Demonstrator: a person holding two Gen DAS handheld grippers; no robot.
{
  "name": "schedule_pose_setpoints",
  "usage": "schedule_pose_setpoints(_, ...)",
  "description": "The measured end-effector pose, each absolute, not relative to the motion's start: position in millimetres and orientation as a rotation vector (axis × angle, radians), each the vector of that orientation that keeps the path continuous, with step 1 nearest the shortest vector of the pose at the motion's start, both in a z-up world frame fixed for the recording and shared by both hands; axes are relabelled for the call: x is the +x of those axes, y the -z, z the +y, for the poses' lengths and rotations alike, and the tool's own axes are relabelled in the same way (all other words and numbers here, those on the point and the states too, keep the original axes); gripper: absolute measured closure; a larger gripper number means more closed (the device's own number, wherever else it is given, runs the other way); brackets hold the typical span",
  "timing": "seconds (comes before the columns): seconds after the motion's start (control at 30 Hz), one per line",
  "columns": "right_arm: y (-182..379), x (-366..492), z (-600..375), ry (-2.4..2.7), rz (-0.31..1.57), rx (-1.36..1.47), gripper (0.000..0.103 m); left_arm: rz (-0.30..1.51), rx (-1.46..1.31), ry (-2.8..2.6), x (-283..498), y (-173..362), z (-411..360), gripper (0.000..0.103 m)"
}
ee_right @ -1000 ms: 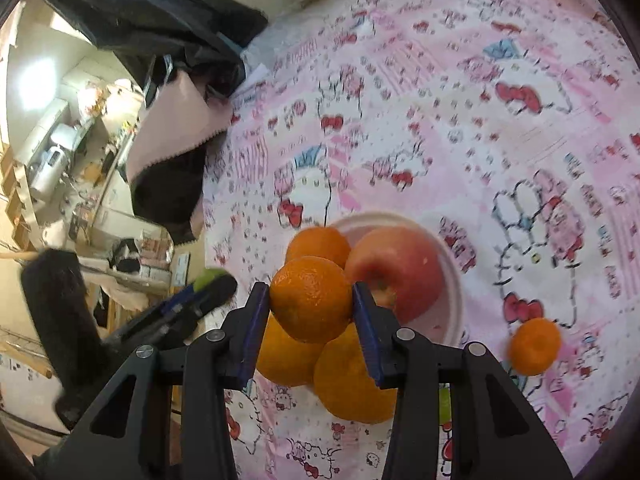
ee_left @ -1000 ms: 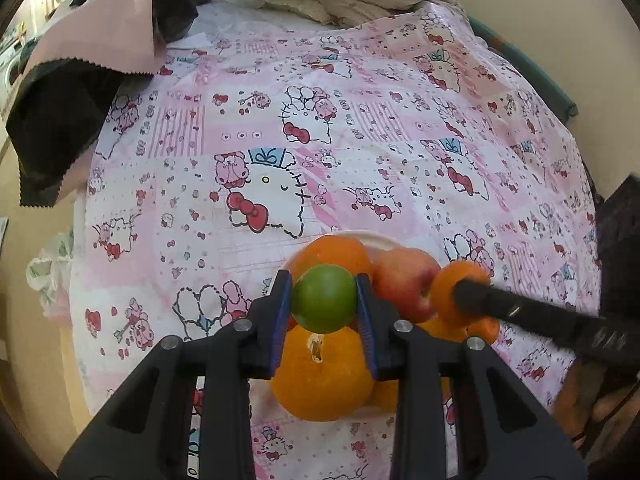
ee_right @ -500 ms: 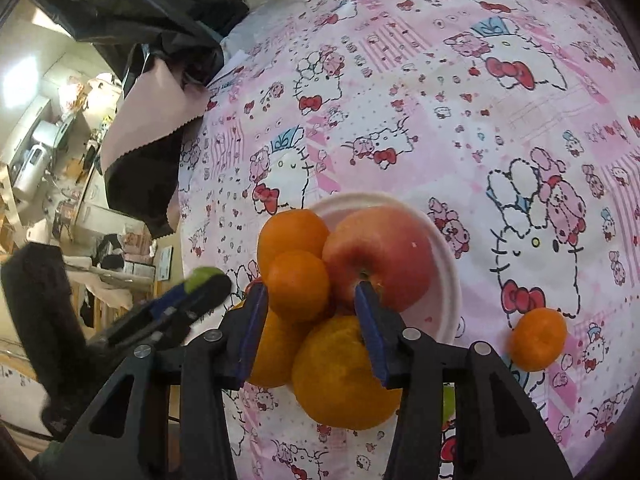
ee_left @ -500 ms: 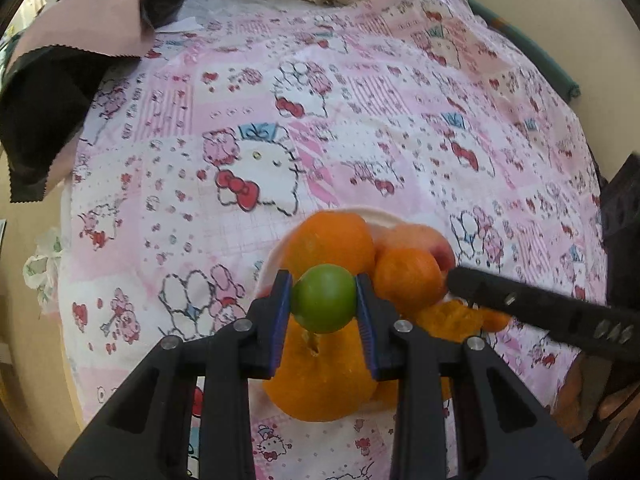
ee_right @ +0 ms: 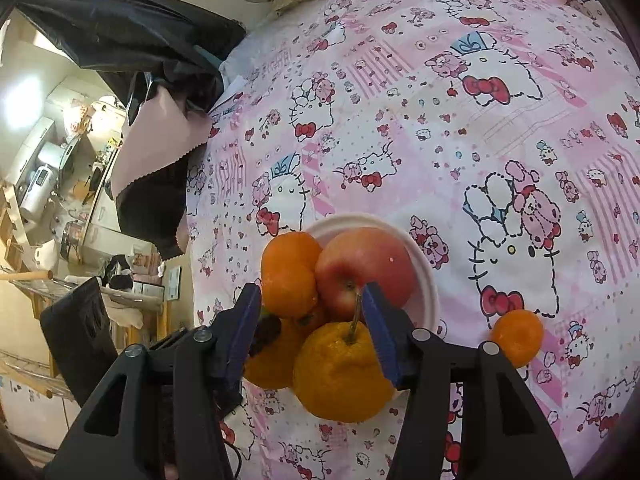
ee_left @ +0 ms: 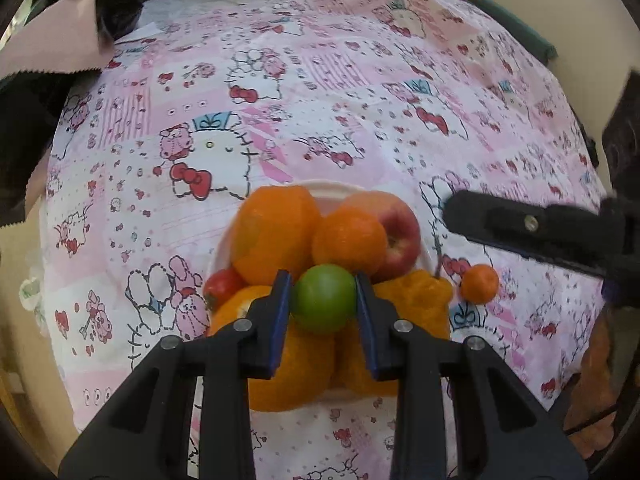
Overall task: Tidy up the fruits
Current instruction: 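Set the mandarin on the plate with the right tool while the left tool sets the lime there, then grasp the second mandarin with the right tool while the left tool grasps the second lime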
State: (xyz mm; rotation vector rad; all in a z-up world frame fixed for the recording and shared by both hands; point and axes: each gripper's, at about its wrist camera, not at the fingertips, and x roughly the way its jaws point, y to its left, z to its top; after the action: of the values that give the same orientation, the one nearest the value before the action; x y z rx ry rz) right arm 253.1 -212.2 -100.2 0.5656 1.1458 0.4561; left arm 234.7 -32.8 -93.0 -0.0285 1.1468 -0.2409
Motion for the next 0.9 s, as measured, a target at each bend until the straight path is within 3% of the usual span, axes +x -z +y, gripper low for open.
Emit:
schedule_pose_setpoints(0.17, 97.9, 252.6, -209.6, -0.460, 1.139, 0.552, 0.047, 1.171, -0.004, 0.284, 232.9, 99.2, -42.7, 0.073)
schedule_pose_setpoints(0.27, 98.8, 252.6, -211.6, -0.455, 1.139, 0.556, 0.047, 1.169, -0.033, 0.309, 233.6, 96.4, -41.3, 0.052)
schedule_pose_setpoints(0.33, 99.6, 253.0, -213.1, -0.450, 1.140, 0.558, 0.047, 1.153, -0.035, 0.292, 232.4, 92.5, -39.7, 0.029)
schedule_pose_setpoints(0.37, 99.9, 253.5, -213.4, -0.448, 1.141, 0.560, 0.047, 1.144, -0.032, 0.281, 231.8, 91.2, -39.2, 0.027)
schedule_pose_setpoints(0.8, 75.0, 238.6, -235.5, -0.425, 1.082, 0.555, 0.047, 1.028, 0.002, 0.194, 205.7, 67.2, -27.1, 0.026)
schedule_pose_setpoints(0.9, 68.8, 230.5, -245.3, -0.400, 1.065, 0.575, 0.033, 0.955, 0.027, 0.143, 195.4, 52.6, -25.0, 0.026)
